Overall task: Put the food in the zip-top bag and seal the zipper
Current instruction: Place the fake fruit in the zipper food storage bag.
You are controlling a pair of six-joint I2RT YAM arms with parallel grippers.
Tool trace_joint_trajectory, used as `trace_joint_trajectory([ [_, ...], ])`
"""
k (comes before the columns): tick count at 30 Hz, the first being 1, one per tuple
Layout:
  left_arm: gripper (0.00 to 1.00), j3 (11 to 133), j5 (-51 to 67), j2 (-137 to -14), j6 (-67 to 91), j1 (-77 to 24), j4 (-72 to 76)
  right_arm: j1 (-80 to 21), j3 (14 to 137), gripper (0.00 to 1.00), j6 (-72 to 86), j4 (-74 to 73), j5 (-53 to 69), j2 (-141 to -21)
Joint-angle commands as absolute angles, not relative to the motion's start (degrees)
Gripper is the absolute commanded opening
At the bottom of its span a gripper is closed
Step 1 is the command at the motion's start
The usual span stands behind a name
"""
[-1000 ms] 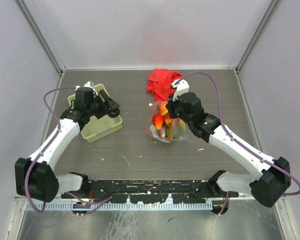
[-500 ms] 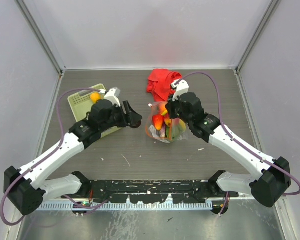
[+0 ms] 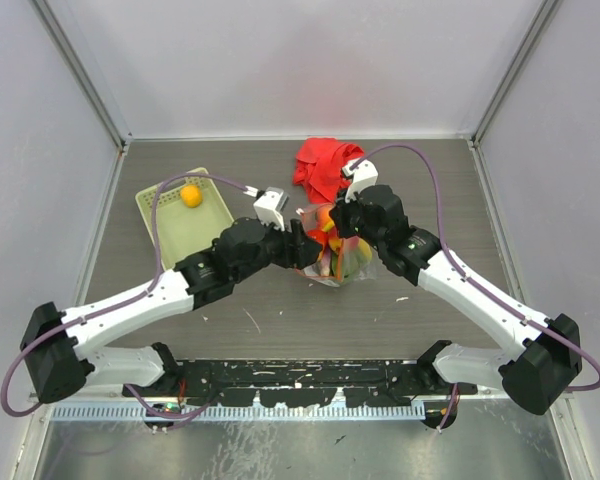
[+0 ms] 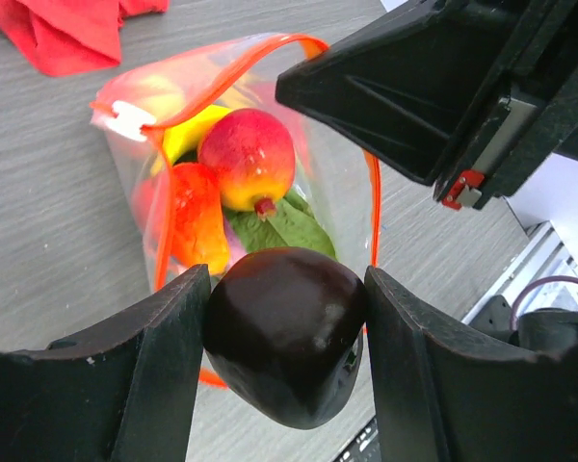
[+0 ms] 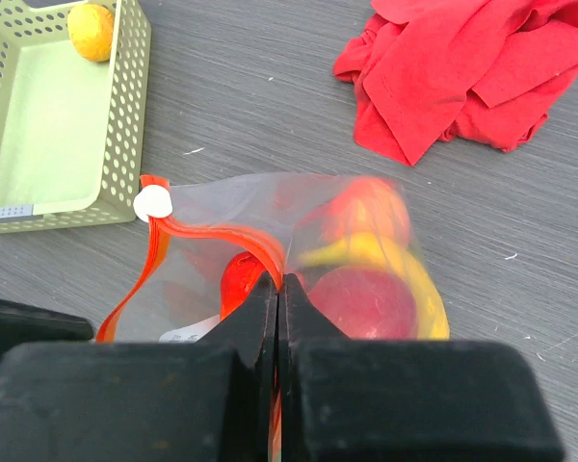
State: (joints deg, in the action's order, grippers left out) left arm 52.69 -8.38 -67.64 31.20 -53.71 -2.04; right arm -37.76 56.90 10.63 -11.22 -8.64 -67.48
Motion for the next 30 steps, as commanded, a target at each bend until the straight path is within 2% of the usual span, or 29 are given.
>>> trace_joint_trajectory([
  [1, 0.38, 54.6, -12.2, -71.6, 25.0, -55.3, 10.9, -37.6, 57.9, 0.0, 11.4, -7.8, -7.5, -65.0],
  [22, 0.39, 55.3, -29.9, -89.0, 4.1, -57.0, 38.4, -37.7, 58.5, 0.0, 11.3, -8.3, -5.9, -64.6],
  [27, 0.48, 56.3, -32.2, -92.8, 2.1, -57.0, 41.8, -37.7, 58.7, 0.01, 11.3, -8.3, -5.7, -64.9],
  [30, 0.56, 56.9, -33.6, -94.8, 1.1, -57.0, 43.6, -37.6, 58.6, 0.01, 11.3, -8.3, -5.7, -64.8],
])
